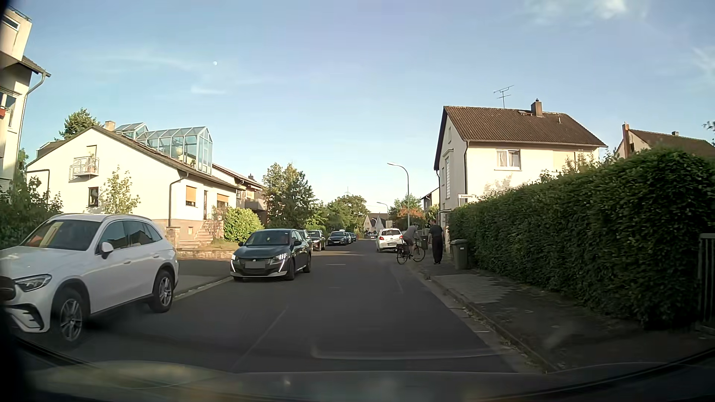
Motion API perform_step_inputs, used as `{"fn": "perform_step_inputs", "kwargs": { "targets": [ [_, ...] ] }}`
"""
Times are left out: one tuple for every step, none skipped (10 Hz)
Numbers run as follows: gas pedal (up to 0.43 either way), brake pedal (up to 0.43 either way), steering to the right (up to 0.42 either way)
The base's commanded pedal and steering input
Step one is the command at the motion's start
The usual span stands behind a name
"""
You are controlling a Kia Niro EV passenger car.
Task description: Follow the waypoints while adhering to traffic rules and regulations
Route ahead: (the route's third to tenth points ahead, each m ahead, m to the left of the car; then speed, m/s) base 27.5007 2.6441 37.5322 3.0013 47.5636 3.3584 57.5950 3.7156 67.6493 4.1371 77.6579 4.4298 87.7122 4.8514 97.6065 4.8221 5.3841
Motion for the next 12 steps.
{"fn": "perform_step_inputs", "kwargs": {
  "targets": [
    [0.028, 0.03, -0.022],
    [0.039, 0.03, -0.024],
    [0.039, 0.03, -0.02],
    [0.047, 0.03, -0.011],
    [0.047, 0.03, -0.002],
    [0.047, 0.03, -0.002],
    [0.059, 0.03, -0.004],
    [0.059, 0.03, -0.006],
    [0.059, 0.03, -0.009],
    [0.059, 0.03, -0.014],
    [0.059, 0.03, -0.021],
    [0.047, 0.03, -0.026]
  ]
}}
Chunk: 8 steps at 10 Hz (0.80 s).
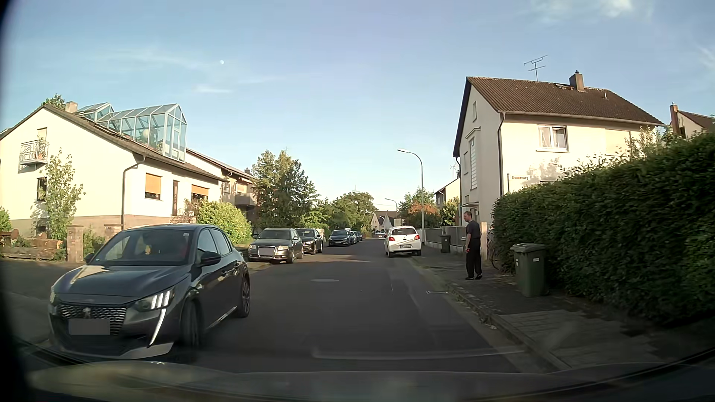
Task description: Follow the waypoints while adhering to traffic rules and regulations
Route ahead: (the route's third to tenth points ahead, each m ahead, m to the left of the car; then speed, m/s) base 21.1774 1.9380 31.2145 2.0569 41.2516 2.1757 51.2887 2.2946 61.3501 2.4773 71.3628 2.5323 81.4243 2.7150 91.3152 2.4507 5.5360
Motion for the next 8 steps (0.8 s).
{"fn": "perform_step_inputs", "kwargs": {
  "targets": [
    [0.047, 0.03, -0.026],
    [0.047, 0.03, -0.026],
    [0.028, 0.03, -0.026],
    [0.008, 0.03, -0.027],
    [0.0, 0.03, -0.029],
    [0.0, 0.03, -0.031],
    [0.0, 0.03, -0.033],
    [0.0, 0.03, -0.034]
  ]
}}
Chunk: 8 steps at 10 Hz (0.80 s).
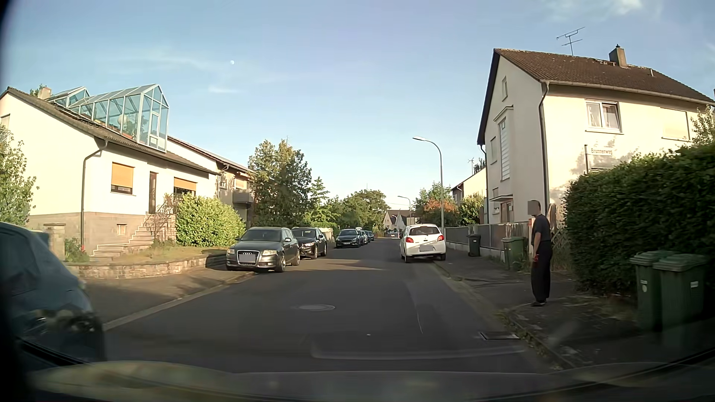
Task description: Follow the waypoints while adhering to traffic rules and regulations
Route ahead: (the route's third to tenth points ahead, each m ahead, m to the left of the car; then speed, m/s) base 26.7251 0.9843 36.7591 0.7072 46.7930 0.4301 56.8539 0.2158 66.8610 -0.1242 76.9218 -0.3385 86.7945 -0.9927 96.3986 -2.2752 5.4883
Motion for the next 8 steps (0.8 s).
{"fn": "perform_step_inputs", "kwargs": {
  "targets": [
    [0.0, 0.03, -0.041],
    [0.0, 0.03, -0.046],
    [0.0, 0.03, -0.048],
    [0.0, 0.037, -0.052],
    [0.0, 0.03, -0.058],
    [0.028, 0.03, -0.061],
    [0.047, 0.03, -0.06],
    [0.059, 0.03, -0.06]
  ]
}}
